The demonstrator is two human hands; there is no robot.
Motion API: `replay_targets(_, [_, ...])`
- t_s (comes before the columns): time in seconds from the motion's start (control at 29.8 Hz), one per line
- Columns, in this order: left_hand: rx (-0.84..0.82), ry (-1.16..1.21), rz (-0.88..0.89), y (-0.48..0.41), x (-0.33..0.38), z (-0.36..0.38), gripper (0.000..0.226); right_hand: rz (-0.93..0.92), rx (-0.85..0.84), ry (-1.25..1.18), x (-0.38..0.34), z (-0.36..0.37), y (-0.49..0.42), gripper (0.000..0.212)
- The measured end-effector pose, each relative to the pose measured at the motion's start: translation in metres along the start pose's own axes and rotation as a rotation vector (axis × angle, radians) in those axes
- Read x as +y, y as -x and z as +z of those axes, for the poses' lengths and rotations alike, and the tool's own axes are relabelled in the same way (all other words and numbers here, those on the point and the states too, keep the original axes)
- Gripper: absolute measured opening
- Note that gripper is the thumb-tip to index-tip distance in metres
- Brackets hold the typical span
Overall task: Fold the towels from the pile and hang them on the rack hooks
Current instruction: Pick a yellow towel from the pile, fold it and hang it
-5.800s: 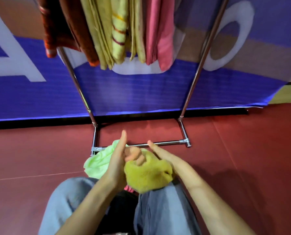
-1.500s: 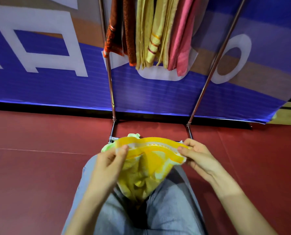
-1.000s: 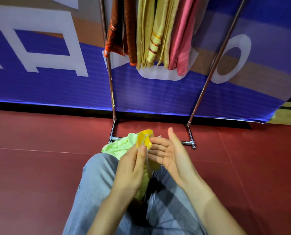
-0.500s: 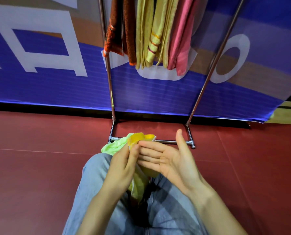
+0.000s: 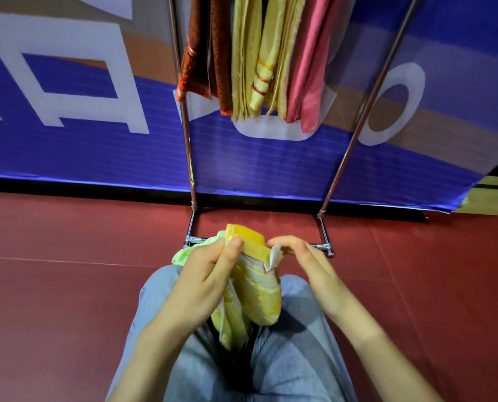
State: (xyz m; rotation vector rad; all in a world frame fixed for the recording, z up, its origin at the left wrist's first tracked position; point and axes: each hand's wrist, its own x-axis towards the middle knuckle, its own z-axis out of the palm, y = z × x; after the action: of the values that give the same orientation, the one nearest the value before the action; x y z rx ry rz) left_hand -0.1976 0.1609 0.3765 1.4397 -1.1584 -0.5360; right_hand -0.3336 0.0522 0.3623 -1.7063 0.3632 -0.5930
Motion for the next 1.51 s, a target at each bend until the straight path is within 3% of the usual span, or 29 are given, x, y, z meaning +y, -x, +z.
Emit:
replay_targets(0.07, [0.058,-0.056,0.011,-0.001,-0.001,-0.002,0.068,0.106,0.041,0.024,0.010,-0.002,-0.001,0.049])
replay_targets(0.17, [0.220,-0.176,0.040,-0.006,-0.008,-0.006,0.057,0.178,0.036,0.217,0.026,-0.011,0.003,0.031])
replay_targets(0.24, [0.253,-0.193,0.068,-0.008,-0.012,-0.008,0.045,0.137,0.043,0.315,0.028,-0.016,0.005,0.020])
replay_targets(0.37, [0.318,-0.161,-0.038,-0.013,-0.016,-0.002,0.046,0.024,0.174,0.200,0.013,-0.025,0.003,0.018])
replay_targets(0.57, [0.280,-0.056,-0.068,-0.036,-0.019,0.002,0.058,-0.091,0.274,0.276,-0.008,-0.040,-0.006,0.011])
replay_targets(0.87, [0.239,-0.129,0.080,-0.125,0.009,-0.017,0.026,-0.288,0.286,0.669,-0.062,-0.082,-0.064,0.009])
replay_targets(1.01, [0.245,-0.200,0.212,-0.161,0.023,-0.032,0.028,-0.344,0.333,0.907,-0.084,-0.100,-0.093,0.032])
replay_targets(1.21, [0.294,-0.399,0.319,-0.182,0.037,-0.054,0.031,-0.095,0.085,0.799,-0.103,-0.122,-0.111,0.012])
replay_targets(1.34, [0.273,-0.735,0.377,-0.181,0.041,-0.061,0.030,-0.155,0.179,0.785,-0.113,-0.120,-0.117,0.012])
replay_targets(1.51, [0.330,-0.653,0.423,-0.180,0.040,-0.066,0.037,-0.244,0.302,0.572,-0.116,-0.111,-0.122,0.008])
